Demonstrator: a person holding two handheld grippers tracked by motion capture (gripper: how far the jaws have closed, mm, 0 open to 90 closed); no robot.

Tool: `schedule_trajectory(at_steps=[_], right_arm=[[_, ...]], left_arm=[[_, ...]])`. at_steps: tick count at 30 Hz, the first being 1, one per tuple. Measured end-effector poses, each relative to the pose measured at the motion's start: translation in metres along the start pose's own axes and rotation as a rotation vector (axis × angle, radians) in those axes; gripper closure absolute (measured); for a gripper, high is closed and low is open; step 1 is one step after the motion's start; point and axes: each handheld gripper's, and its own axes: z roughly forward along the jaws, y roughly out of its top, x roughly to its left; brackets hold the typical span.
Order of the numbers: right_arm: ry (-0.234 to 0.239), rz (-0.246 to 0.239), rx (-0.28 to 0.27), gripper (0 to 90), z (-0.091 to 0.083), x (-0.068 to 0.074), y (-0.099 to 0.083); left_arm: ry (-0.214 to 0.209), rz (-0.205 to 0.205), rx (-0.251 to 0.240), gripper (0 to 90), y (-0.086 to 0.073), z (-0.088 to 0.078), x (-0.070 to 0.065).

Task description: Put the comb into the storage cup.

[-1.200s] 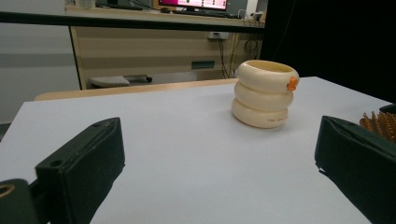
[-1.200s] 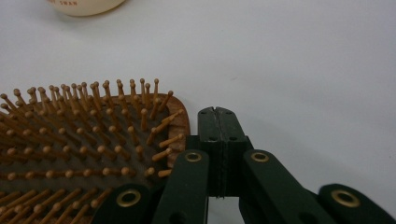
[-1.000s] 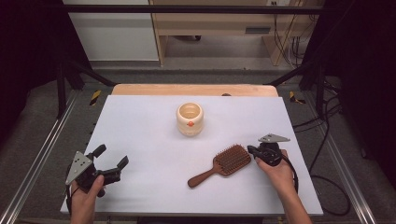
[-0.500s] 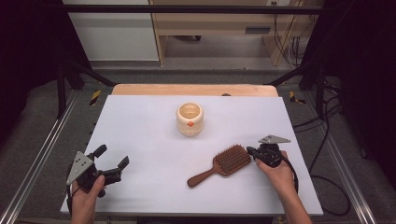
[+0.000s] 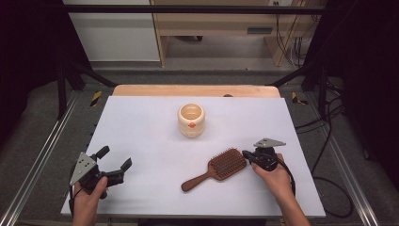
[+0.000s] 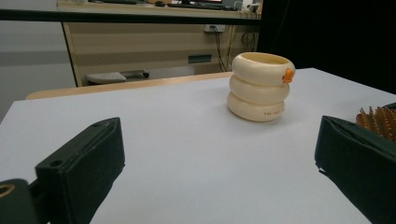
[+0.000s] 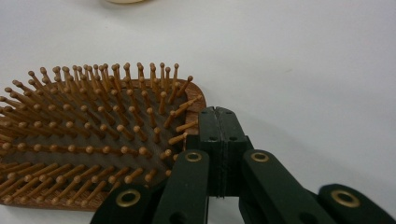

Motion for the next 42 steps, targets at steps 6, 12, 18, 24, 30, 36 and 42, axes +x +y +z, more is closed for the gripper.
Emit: schedule_trajectory(at_steps=[6, 12, 18, 24, 30, 36, 42], right_arm=[[0.015, -0.014, 0.014, 90.0, 0.001, 0.011, 0.001], [0.026, -0.014, 0.013, 90.0, 0.003, 0.018, 0.001], [0.03, -0.009, 0.014, 90.0, 0.004, 0.026, 0.002], [0.031, -0.012, 0.017, 90.0, 0.006, 0.038, 0.002], [0.032, -0.022, 0.025, 90.0, 0.006, 0.05, 0.001], [0.031, -0.019, 0.021, 90.0, 0.006, 0.056, 0.0], [0.042, -0.025, 0.019, 90.0, 0.009, 0.066, 0.001]], left_arm=[[-0.003, 0.005, 0.008, 1.7, 0.0, 0.001, -0.001], [-0.004, 0.002, 0.012, 1.8, -0.001, 0.001, -0.001], [-0.008, 0.002, 0.021, 1.8, -0.002, 0.003, -0.002], [-0.013, 0.001, 0.025, 1.9, -0.002, 0.003, -0.002], [-0.019, 0.001, 0.025, 2.0, -0.001, 0.004, -0.004], [-0.026, 0.005, 0.031, 2.0, -0.001, 0.006, -0.006], [-0.022, 0.004, 0.032, 2.0, -0.002, 0.005, -0.006]])
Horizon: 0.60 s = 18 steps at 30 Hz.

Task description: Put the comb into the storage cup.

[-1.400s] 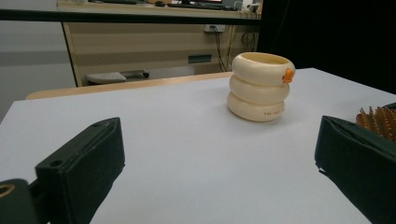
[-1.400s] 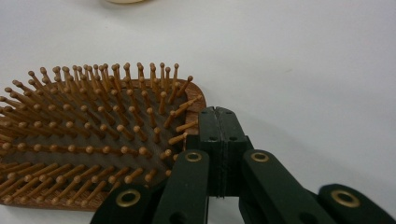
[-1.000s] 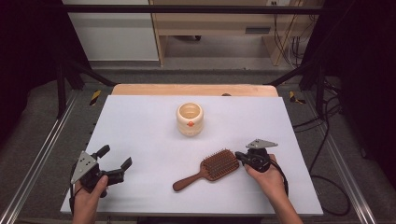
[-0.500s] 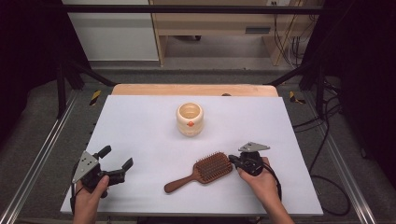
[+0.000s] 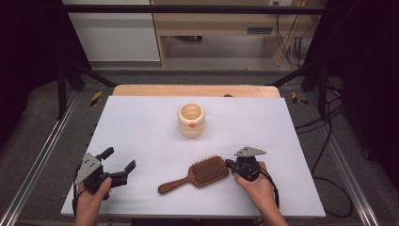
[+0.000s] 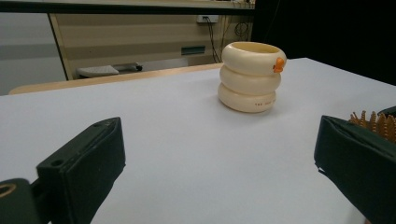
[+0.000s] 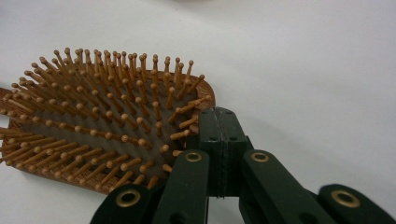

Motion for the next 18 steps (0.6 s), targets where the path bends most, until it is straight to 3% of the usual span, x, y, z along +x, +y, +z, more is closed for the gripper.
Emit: schedule_trajectory(at_steps=[18], right_arm=[[0.059, -0.059, -0.013, 90.0, 0.017, 0.044, 0.006]], left_arm=[[0.006, 0.0, 0.003, 2.1, -0.001, -0.001, 0.001]])
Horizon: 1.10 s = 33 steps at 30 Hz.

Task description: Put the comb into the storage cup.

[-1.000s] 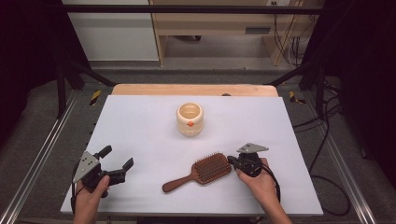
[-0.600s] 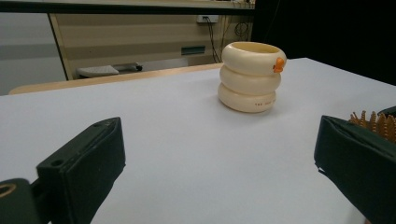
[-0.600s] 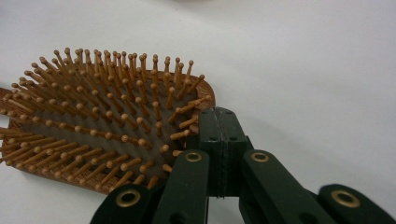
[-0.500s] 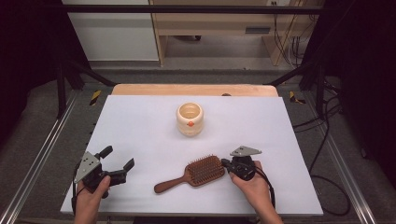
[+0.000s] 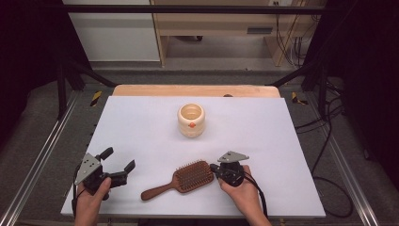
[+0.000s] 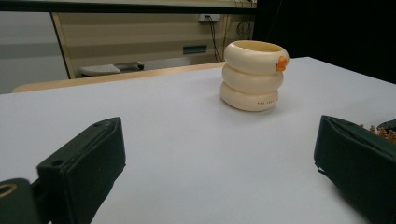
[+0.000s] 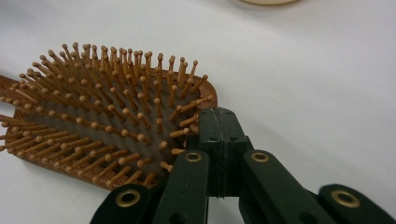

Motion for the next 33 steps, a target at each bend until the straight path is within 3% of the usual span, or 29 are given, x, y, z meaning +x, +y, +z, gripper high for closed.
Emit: schedule_trajectory(at_steps=[7, 13, 17, 21, 26, 30, 33], right_arm=[[-0.016, -0.002, -0.033, 90.0, -0.004, -0.003, 0.0], [-0.064, 0.032, -0.14, 86.3, -0.033, -0.03, 0.001], [-0.105, 0.046, -0.236, 66.7, -0.05, -0.045, 0.003], [-0.145, 0.06, -0.282, 35.7, -0.067, -0.056, 0.006], [-0.195, 0.033, -0.343, 12.1, -0.087, -0.069, 0.003], [-0.231, 0.063, -0.353, 9.1, -0.101, -0.082, -0.006], [-0.234, 0.038, -0.363, 8.8, -0.11, -0.088, -0.017]], left_arm=[[-0.002, -0.006, -0.008, 2.2, 0.002, 0.001, 0.0], [-0.01, -0.005, -0.006, 2.2, 0.002, 0.0, -0.002], [-0.01, -0.007, -0.016, 2.2, 0.003, -0.005, -0.002], [-0.011, 0.0, -0.016, 2.3, 0.007, -0.008, -0.004], [-0.028, 0.016, -0.012, 2.3, 0.026, -0.009, -0.012], [-0.07, 0.059, 0.042, 2.2, 0.045, -0.004, -0.024], [-0.094, 0.083, 0.06, 2.2, 0.053, 0.0, -0.032]])
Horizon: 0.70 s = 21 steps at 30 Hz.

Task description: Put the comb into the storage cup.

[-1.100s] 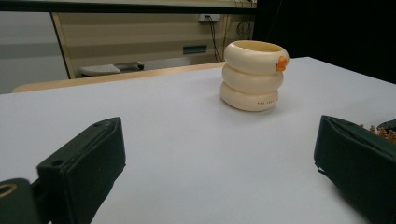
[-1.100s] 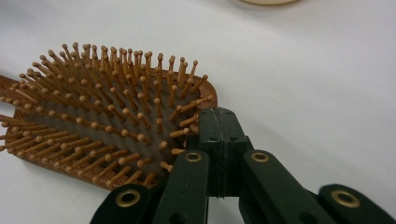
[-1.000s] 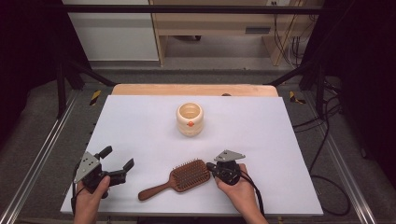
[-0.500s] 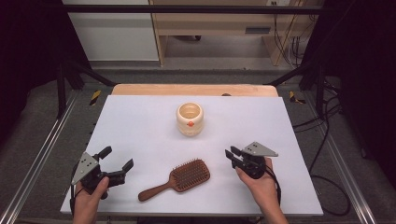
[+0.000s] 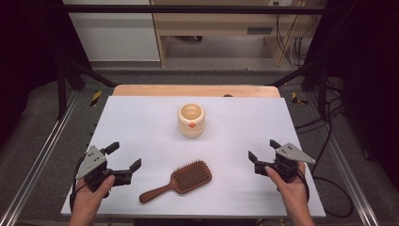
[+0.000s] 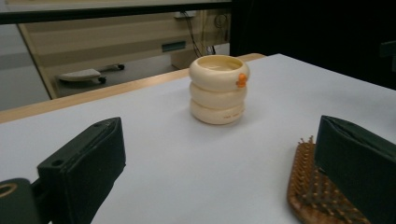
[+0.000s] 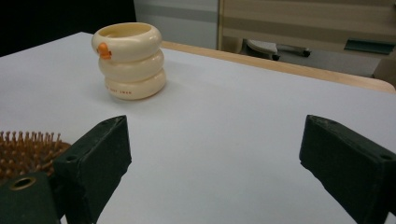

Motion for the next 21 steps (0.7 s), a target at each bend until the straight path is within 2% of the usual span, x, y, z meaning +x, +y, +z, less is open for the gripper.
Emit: schedule_trajectory(at_steps=[1, 3, 5, 7, 10, 16, 20, 21], right_arm=[[0.009, -0.003, -0.009, 8.7, -0.003, -0.002, -0.002], [0.015, -0.003, -0.021, 8.7, -0.006, -0.003, -0.003], [0.016, 0.004, -0.034, 8.7, -0.006, -0.003, -0.003], [0.016, -0.002, -0.031, 8.8, -0.005, -0.003, -0.005], [0.024, -0.008, -0.016, 9.1, -0.002, -0.002, -0.008], [0.034, -0.004, -0.004, 9.7, 0.001, -0.002, -0.013], [0.039, -0.004, -0.003, 10.2, 0.002, -0.001, -0.014], [0.041, -0.01, 0.0, 10.2, 0.002, 0.0, -0.014]], left_arm=[[-0.017, 0.023, 0.015, 2.3, 0.008, 0.005, -0.007], [-0.039, 0.034, 0.039, 2.3, 0.016, 0.01, -0.014], [-0.05, 0.046, 0.082, 2.3, 0.022, 0.016, -0.02], [-0.072, 0.054, 0.136, 2.4, 0.027, 0.022, -0.025], [-0.082, 0.099, 0.193, 2.6, 0.032, 0.029, -0.033], [-0.134, 0.105, 0.296, 2.9, 0.03, 0.041, -0.045], [-0.142, 0.116, 0.363, 3.3, 0.025, 0.046, -0.05], [-0.142, 0.116, 0.363, 3.5, 0.025, 0.046, -0.05]])
